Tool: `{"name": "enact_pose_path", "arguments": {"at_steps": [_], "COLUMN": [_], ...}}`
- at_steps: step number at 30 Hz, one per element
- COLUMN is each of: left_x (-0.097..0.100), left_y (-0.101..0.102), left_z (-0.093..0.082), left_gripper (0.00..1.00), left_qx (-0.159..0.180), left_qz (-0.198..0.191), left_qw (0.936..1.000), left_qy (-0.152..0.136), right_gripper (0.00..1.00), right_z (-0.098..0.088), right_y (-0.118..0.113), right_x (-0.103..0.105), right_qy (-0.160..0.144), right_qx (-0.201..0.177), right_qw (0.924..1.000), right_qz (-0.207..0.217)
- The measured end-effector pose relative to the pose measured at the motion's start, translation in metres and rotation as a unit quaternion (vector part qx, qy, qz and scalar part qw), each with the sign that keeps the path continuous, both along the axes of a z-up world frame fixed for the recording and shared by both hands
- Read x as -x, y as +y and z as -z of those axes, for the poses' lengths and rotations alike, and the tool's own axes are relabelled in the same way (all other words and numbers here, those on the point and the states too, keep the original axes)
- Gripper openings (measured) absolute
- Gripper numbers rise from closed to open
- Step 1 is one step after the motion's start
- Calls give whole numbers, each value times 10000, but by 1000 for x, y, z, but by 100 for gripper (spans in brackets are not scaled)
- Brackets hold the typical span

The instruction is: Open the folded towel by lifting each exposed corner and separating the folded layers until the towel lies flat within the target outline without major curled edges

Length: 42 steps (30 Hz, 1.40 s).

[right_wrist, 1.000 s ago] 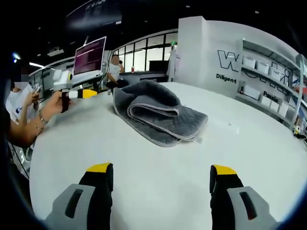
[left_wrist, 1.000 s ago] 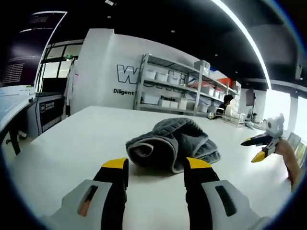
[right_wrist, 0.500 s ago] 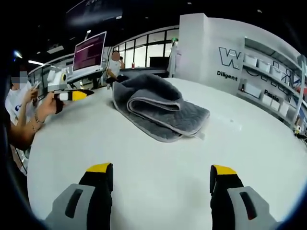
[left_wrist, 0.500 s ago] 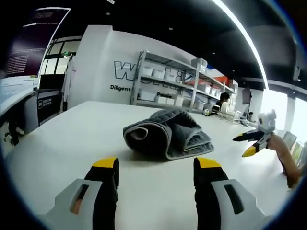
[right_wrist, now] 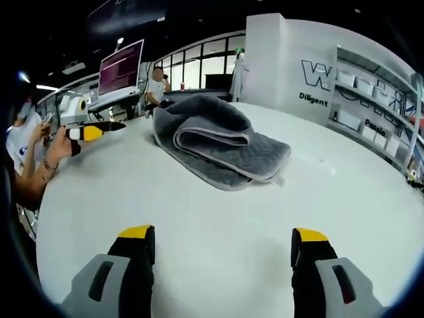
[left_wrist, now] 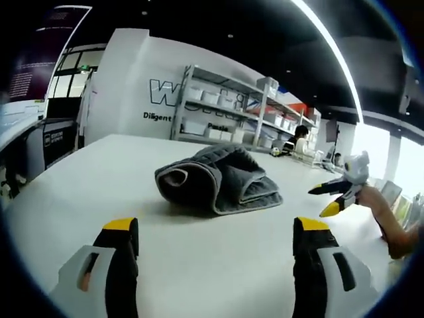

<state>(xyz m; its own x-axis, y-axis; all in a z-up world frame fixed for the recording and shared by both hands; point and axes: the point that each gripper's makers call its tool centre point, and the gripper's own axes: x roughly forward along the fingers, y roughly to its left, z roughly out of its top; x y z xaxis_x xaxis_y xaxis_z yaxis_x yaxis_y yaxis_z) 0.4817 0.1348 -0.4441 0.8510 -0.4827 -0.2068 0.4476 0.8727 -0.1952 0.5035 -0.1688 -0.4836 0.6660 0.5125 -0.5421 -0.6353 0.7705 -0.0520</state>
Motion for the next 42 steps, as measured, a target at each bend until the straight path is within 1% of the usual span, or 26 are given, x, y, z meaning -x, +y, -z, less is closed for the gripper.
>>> {"name": "enact_pose_path", "arguments": {"at_steps": [3,4,9,12,15,18,20,22,25,26,29,30,32,36,39,42], "left_x": [1,2,4,6,7,9,10,11,12,13,14,15,16,19,21,21], "left_y": [-4,-4,-4,-4,-3,-6,-7,-8,-9,-10,-12,-13,-15,-23,-27,-27], "left_z": [3,4,1,-4,-6,-6,-6,-7,-6,-6,-8,-8,-8,-4,-3,-4], "left_gripper": [99,99,99,99,99,99,99,99,99,99,99,99,99,99,99,99], "left_qx": [-209,-230,-194,-241,-257,-216,-189,-178,-206,-202,-163,-155,-157,-223,-310,-300], "left_qz": [89,89,147,154,156,234,281,301,322,332,385,401,434,572,661,663], "left_qw": [9997,9997,9997,9996,9995,9994,9994,9993,9992,9992,9991,9990,9989,9981,9973,9973], "left_qy": [13,19,7,-82,-127,-100,-99,-109,-87,-91,-106,-111,-107,-56,-51,-75], "right_gripper": [87,87,87,87,86,84,81,77,77,75,68,66,65,64,58,56], "right_z": [-2,-3,-5,-9,-12,-18,-23,-22,-27,-32,-37,-38,-39,-35,-34,-38], "right_y": [0,0,1,4,2,2,-2,-7,-8,-7,-5,-3,1,8,13,19], "right_x": [0,0,1,-1,-5,-13,-23,-29,-35,-38,-45,-48,-54,-69,-80,-88], "right_qy": [-28,-33,-20,-125,-146,-161,-294,-318,-396,-453,-438,-418,-416,-391,-398,-416], "right_qx": [-25,-29,-122,-207,-397,-795,-978,-935,-930,-976,-1029,-1061,-1076,-930,-972,-1068], "right_qw": [10000,10000,9999,9997,9991,9967,9946,9948,9945,9938,9934,9932,9931,9948,9944,9934], "right_qz": [10,8,-20,-63,-65,30,162,250,268,265,240,220,192,102,102,99]}}
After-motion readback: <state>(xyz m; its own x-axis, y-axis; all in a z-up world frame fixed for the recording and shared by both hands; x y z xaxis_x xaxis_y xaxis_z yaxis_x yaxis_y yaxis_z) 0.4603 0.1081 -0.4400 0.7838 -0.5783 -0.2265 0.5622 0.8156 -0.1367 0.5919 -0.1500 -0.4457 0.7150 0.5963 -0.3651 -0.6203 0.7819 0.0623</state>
